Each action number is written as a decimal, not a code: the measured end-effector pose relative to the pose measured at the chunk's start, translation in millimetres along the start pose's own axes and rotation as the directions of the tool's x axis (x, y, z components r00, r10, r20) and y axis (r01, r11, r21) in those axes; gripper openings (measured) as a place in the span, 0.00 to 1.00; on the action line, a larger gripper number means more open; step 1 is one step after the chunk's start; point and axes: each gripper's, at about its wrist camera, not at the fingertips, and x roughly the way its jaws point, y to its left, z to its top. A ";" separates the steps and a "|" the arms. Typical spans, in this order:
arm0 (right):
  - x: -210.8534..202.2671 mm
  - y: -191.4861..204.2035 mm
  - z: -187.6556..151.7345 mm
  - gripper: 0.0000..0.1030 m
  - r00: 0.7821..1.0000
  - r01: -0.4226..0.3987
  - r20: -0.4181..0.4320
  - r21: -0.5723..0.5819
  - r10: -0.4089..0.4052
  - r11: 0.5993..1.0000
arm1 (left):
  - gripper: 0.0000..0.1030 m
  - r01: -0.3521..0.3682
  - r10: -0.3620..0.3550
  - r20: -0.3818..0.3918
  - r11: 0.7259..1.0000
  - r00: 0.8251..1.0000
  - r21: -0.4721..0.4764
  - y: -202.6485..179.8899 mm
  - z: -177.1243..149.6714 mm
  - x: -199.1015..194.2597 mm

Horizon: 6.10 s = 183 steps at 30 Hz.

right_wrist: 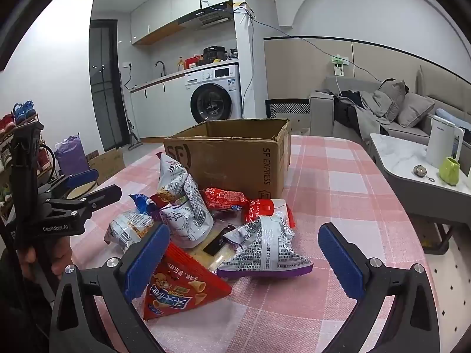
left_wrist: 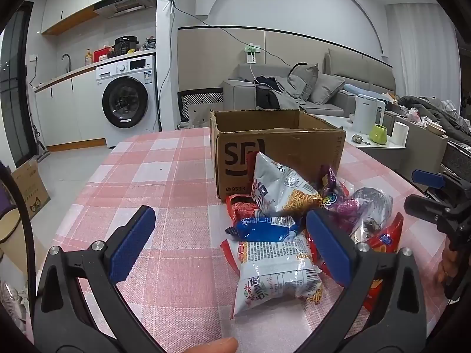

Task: Organize snacks

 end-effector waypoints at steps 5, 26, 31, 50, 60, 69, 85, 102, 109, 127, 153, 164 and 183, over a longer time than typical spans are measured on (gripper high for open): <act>0.5 0.0 0.2 1.00 1.000 -0.001 0.000 0.000 0.001 1.000 | 0.99 0.005 -0.005 0.004 1.000 1.000 0.004 -0.1 0.1 0.2; 3.9 3.6 -1.1 1.00 1.000 -0.011 0.002 -0.011 0.011 1.000 | 0.99 0.021 -0.022 0.017 0.999 1.000 0.026 -3.3 -0.7 -4.8; 4.2 4.1 -0.9 1.00 1.000 -0.010 0.001 -0.012 0.010 1.000 | 0.99 0.020 -0.020 0.011 1.000 1.000 0.021 -2.7 -0.5 -3.1; 2.0 3.8 0.2 1.00 1.000 -0.006 0.004 -0.017 0.007 1.000 | 0.99 0.014 -0.014 0.006 1.000 1.000 0.025 -2.3 -0.4 -0.5; -0.2 4.4 0.8 1.00 1.000 -0.002 0.004 -0.020 0.003 1.000 | 0.99 0.030 -0.030 0.006 0.999 1.000 0.034 -3.2 -1.2 0.0; 0.9 3.6 1.2 1.00 1.000 -0.006 -0.001 -0.022 0.006 1.000 | 0.99 0.053 -0.053 0.007 0.997 0.999 0.052 -7.7 -1.7 -1.8; 3.7 9.2 0.7 1.00 0.999 -0.014 -0.035 -0.024 0.013 1.000 | 0.99 0.041 -0.039 -0.046 0.998 0.998 0.055 -7.9 -0.8 8.0; 2.3 29.2 -7.9 1.00 0.986 -0.116 -0.121 -0.041 0.110 0.992 | 0.99 0.104 -0.086 -0.163 0.989 0.983 0.108 -16.6 -12.2 14.0; 15.8 44.1 -14.6 0.99 0.971 -0.162 -0.187 -0.055 0.149 0.985 | 0.99 0.150 -0.131 -0.239 0.987 0.962 0.063 -13.5 -17.0 26.1; 64.5 56.4 -25.0 0.86 0.929 -0.141 -0.350 -0.031 0.121 0.990 | 0.97 0.173 -0.141 -0.381 0.984 0.914 0.049 -23.4 -24.6 80.7; 66.1 52.5 -31.2 0.72 0.922 -0.137 -0.368 -0.025 0.118 0.990 | 0.64 0.283 -0.253 -0.354 0.959 0.900 0.035 -22.9 -32.8 52.2; 56.4 44.8 -29.6 0.67 0.934 -0.147 -0.331 -0.008 0.136 0.989 | 0.64 0.282 -0.254 -0.335 0.959 0.907 0.035 -15.6 -32.1 38.7; 14.8 29.2 -16.1 0.66 0.966 -0.159 -0.204 0.023 0.160 0.987 | 0.64 0.262 -0.250 -0.207 0.964 0.946 0.034 -0.4 -16.5 -8.7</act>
